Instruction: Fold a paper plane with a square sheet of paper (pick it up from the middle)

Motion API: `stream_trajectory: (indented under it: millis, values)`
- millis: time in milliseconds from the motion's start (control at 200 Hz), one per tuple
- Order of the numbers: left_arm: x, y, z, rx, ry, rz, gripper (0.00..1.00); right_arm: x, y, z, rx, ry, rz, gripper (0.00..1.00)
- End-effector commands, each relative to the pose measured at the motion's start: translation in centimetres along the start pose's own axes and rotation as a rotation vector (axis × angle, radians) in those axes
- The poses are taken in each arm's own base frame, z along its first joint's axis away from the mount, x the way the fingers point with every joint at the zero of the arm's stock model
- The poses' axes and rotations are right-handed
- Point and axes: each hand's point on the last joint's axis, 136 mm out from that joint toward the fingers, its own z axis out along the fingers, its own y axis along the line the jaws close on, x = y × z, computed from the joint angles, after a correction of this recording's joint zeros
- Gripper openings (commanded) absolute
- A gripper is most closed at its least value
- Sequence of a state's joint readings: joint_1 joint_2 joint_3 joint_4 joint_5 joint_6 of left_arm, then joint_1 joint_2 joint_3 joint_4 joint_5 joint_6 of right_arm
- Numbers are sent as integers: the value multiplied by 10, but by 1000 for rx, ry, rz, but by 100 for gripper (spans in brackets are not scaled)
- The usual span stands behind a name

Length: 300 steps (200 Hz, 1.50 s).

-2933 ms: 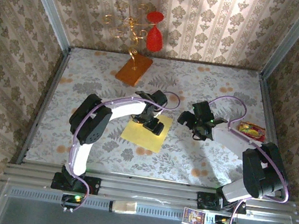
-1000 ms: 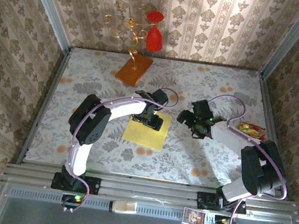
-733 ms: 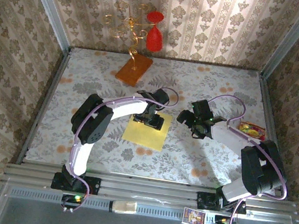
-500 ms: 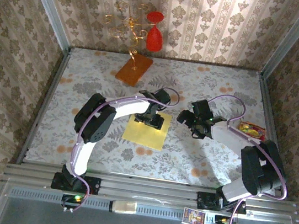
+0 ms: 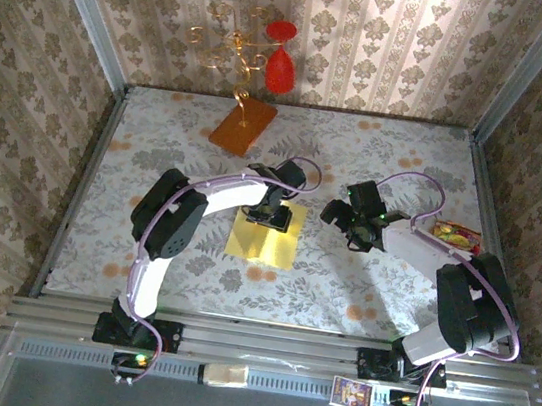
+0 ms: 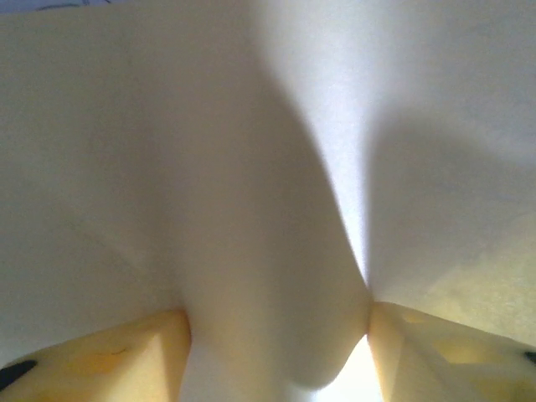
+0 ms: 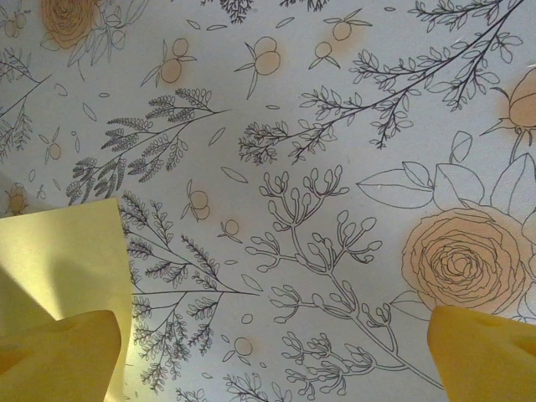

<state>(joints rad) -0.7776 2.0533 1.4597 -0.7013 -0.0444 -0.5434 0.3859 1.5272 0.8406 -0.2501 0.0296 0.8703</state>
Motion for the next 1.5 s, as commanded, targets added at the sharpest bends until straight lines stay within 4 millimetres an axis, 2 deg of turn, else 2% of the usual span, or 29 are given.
stream_trajectory:
  millis: [0,55,175,400,470,535,635,795,930,1010,1205,1425,1495]
  values:
    - [16,13,9,11,60,-22,55,-3,2,1,8,6,23,96]
    - [10,11,0,50,36,-27,50,-5,3,-1,6,4,23,96]
    - [-11,5,-37,173,-58,-36,40,-10,8,-7,-11,-6,21,96]
    - [-36,-35,-113,650,-209,-97,33,-21,16,-20,-118,-20,42,96]
    - [-41,-49,-128,793,-222,-118,33,-26,19,-24,-165,-25,48,96]
    - [-44,-57,-133,890,-216,-143,32,-31,21,-28,-198,-30,50,96]
    - [-48,-60,-123,945,-187,-187,31,-35,26,-34,-244,-27,32,95]
    - [-41,-55,-83,890,-113,-209,30,-29,37,-34,-317,31,-31,89]
    - [-29,-37,-46,774,-63,-220,29,-17,47,-28,-367,109,-84,79]
    - [-22,-29,-32,710,-48,-207,29,-10,51,-25,-391,150,-104,74]
    - [-9,-13,-7,614,-26,-199,29,5,57,-15,-422,231,-125,58]
    - [0,-3,5,537,-7,-156,28,29,68,-7,-425,277,-185,49]
    - [2,-1,7,521,0,-136,28,37,72,-1,-419,293,-199,42]
